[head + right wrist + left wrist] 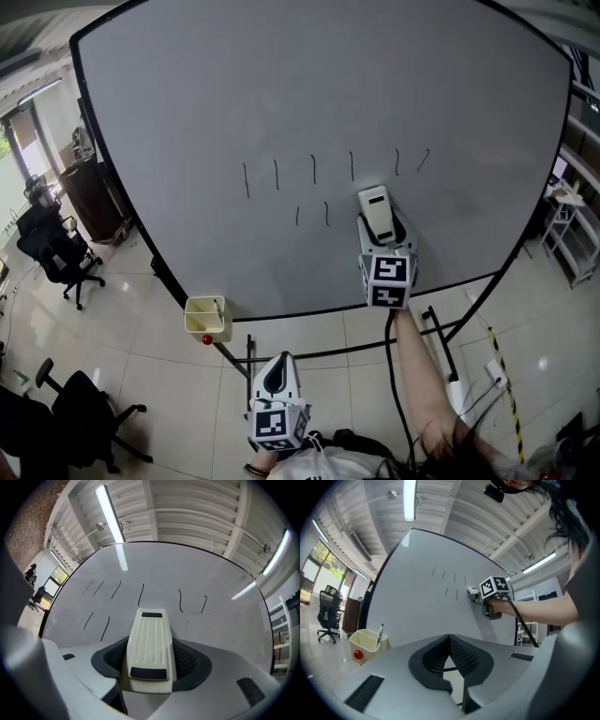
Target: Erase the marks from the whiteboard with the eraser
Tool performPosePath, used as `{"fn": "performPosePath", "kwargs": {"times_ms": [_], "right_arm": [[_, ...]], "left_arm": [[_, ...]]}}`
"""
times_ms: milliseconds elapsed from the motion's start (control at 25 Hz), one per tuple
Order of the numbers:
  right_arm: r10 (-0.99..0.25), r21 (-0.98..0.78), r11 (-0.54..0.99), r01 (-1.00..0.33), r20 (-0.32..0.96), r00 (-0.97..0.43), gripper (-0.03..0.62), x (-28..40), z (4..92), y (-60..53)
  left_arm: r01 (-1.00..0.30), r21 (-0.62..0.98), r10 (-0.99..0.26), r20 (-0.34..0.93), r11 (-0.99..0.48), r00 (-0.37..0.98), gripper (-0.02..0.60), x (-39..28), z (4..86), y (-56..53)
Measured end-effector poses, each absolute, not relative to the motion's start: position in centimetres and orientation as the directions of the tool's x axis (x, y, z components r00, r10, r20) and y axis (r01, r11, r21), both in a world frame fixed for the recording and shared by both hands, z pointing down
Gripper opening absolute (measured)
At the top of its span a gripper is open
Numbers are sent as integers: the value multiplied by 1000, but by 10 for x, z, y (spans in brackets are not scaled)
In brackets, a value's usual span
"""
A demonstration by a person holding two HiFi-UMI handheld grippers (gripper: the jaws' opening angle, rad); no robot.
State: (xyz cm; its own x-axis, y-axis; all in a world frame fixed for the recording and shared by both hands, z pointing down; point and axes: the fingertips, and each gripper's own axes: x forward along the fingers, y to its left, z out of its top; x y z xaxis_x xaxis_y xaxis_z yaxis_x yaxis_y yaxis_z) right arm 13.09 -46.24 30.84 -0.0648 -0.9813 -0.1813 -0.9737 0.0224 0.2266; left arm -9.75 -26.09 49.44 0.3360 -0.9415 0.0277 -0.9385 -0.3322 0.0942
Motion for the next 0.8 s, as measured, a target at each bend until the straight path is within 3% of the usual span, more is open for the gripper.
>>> {"fn": "performPosePath", "kwargs": {"times_ms": [160,560,680,800], "right_arm": [[-983,185,27,-982,-175,-60,282,140,326,-471],[-996,181,85,-980,23,-82,281,132,418,-470],[-996,119,55,-991,-61,-62,279,142,387,-457],[-988,-116,42,-992,-152,-24,279,164,345,-455]], "left_arm": [[-948,107,-953,20,-300,303,-6,-102,492,-278],[-955,132,-961,41,-267,274,-6,-97,491,-290],[-955,125,-960,38,-269,276,-6,-95,488,-291],[-956,123,-961,32,-268,273,-6,-97,487,-295]]}}
